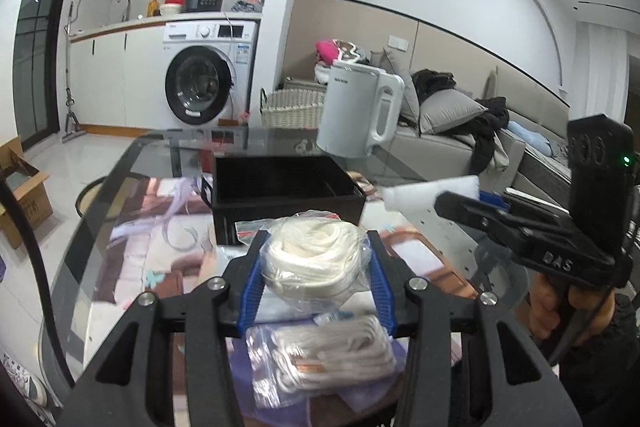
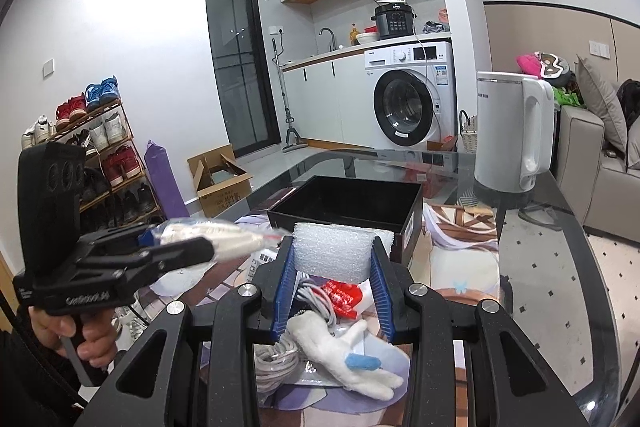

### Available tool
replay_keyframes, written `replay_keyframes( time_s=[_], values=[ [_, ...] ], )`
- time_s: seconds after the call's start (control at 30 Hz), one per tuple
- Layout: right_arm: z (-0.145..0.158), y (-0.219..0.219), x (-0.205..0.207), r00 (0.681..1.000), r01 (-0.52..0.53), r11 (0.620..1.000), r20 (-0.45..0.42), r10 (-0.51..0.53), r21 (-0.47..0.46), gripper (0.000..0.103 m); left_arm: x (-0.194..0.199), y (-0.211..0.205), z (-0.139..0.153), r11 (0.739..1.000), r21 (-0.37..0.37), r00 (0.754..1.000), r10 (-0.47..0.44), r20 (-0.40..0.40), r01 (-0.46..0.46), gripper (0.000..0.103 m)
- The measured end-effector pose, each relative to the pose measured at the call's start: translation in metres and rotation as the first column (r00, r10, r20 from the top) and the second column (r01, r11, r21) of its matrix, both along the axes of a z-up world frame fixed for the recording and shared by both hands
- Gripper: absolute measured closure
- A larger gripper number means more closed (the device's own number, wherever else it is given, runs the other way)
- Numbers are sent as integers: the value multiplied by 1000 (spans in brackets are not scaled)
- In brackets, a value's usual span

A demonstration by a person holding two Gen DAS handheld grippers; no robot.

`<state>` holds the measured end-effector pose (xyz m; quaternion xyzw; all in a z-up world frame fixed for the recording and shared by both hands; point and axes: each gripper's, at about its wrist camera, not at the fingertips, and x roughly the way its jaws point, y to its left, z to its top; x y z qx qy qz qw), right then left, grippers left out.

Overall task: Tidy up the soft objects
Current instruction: 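Lift and carry the rope bag and bubble wrap over the black box with both tools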

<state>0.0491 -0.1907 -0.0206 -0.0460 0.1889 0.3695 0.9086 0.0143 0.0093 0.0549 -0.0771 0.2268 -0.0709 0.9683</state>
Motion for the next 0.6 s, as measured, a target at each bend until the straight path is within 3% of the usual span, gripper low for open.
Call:
replay_keyframes(
  time_s=[0.6],
  values=[
    [28, 25, 33, 998, -24, 999, 63, 22, 34, 68, 52, 15, 7, 994, 68, 993, 79, 84, -85, 57]
  ],
)
